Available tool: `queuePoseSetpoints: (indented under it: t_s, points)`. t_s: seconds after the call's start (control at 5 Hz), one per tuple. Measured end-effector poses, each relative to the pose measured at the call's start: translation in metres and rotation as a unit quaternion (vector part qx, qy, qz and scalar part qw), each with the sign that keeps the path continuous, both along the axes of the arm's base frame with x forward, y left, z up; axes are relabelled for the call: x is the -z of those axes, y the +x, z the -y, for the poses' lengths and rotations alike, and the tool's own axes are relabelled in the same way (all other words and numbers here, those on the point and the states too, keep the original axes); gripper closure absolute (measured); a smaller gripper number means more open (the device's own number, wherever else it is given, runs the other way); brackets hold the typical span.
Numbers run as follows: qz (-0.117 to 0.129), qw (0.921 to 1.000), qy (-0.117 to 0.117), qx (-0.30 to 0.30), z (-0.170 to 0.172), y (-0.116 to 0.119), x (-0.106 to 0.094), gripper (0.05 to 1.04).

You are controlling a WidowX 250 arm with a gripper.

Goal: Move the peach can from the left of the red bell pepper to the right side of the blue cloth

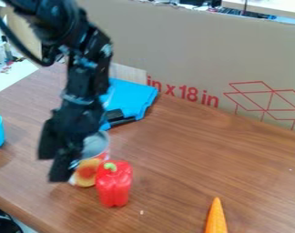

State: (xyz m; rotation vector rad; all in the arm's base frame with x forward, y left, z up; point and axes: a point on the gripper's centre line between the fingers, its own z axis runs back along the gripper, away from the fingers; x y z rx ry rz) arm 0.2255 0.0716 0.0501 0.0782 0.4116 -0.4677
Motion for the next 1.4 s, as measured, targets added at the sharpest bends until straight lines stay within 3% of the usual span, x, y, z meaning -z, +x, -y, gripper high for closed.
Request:
queuePoseSetpoints:
  t_s: [0.2, 0.4, 0.6, 0.8, 1.0, 1.2, 1.4]
  points:
    - [0.0, 0.9992, -0.026, 0.029, 0.012, 0.036, 0.009, 0.083]
    - [0.033, 0.9984, -0.045, 0.008, 0.015, 0.082, 0.008, 0.083]
    - [0.04, 0.9975, -0.057, -0.009, 0.018, 0.109, 0.016, 0.083]
    - [0.066, 0.9933, -0.094, 0.008, 0.038, 0.131, 0.002, 0.083]
    - [0.065, 0.9902, -0.119, 0.032, 0.063, 0.132, -0.004, 0.083]
    - [0.102, 0.9891, -0.103, 0.026, 0.063, 0.133, -0.037, 0.083]
    - [0.119, 0.9911, -0.061, -0.005, 0.052, 0.119, -0.063, 0.083]
